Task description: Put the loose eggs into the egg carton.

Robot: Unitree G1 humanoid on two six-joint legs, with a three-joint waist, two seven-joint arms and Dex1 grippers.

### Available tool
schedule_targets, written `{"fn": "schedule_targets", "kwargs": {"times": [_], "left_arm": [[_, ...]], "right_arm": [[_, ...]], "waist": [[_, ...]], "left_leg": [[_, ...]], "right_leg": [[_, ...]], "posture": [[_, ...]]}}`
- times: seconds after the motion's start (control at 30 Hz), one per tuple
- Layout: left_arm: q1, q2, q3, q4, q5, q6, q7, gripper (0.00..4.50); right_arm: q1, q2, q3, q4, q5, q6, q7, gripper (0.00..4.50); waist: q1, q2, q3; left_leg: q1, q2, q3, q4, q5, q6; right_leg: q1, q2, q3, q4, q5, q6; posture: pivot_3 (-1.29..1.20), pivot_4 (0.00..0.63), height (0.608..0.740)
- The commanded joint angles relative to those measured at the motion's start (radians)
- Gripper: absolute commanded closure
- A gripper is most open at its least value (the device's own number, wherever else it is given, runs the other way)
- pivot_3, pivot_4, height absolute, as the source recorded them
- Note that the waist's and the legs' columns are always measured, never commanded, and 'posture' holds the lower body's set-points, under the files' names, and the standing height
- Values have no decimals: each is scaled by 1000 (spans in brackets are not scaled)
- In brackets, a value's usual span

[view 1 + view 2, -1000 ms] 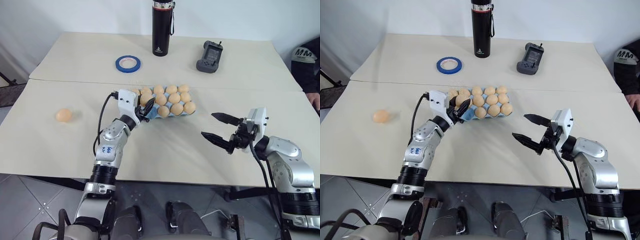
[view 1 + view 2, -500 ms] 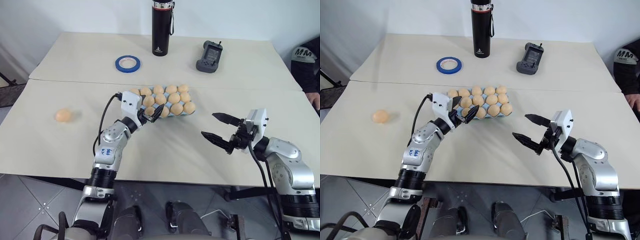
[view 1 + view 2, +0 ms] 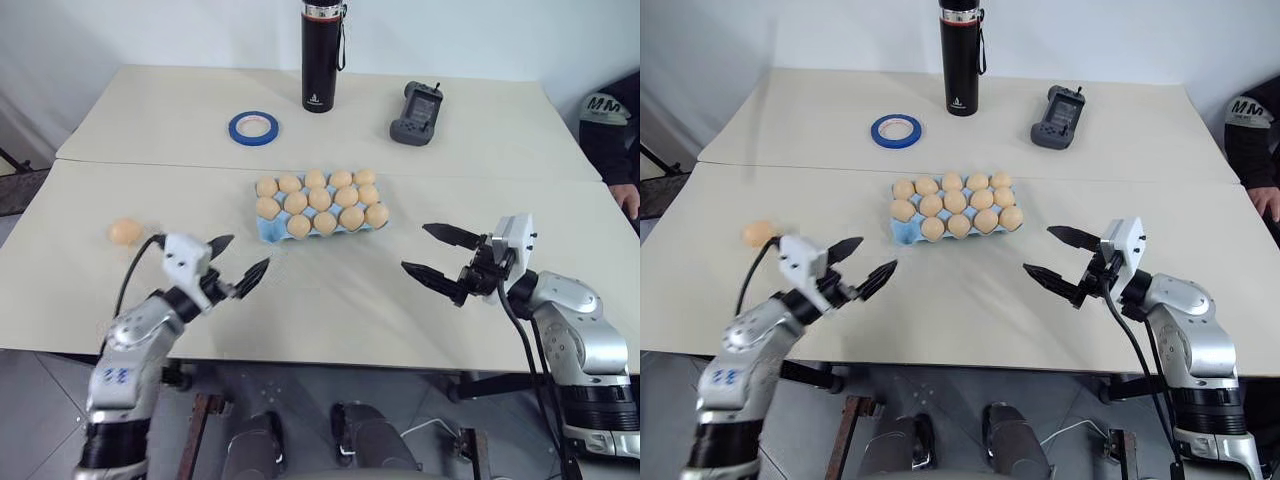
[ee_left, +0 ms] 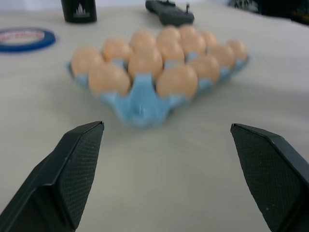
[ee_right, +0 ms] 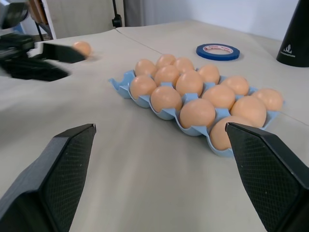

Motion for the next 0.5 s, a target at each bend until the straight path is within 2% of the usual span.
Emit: {"fn": "schedule_targets", "kwargs": {"times": [0.03,0.27,0.4,0.5], "left_arm": [[91,18,87,-56,-43,-26,-24,22],[199,-38,275,-57,-96,-91,53,22],[181,-46,331,-25,-90,-89,123,22],[104,-45,374,50,-60,-123,211,22]], "right_arm": [[-23,-8,-12,-2,10,-19,16,0],[-41,-8,-10,18,19,-18,50,0],[-60,-4,-4,36,11,-16,55,0],[-75,3,8,49,5,-17,61,0]], "waist": [[0,0,0],[-1,0,0],[-1,0,0],[0,0,0]], "left_leg": [[0,0,0,0,0,0],[-1,0,0,0,0,2],[-1,0,0,0,-1,2],[-1,0,0,0,-1,2]], "right_leg": [[0,0,0,0,0,0],[0,-1,0,-3,-3,-7],[0,-1,0,-4,-3,-7],[0,-1,0,-4,-3,-7]], "posture": [[0,150,740],[0,150,740],[0,150,740],[0,150,740]]}}
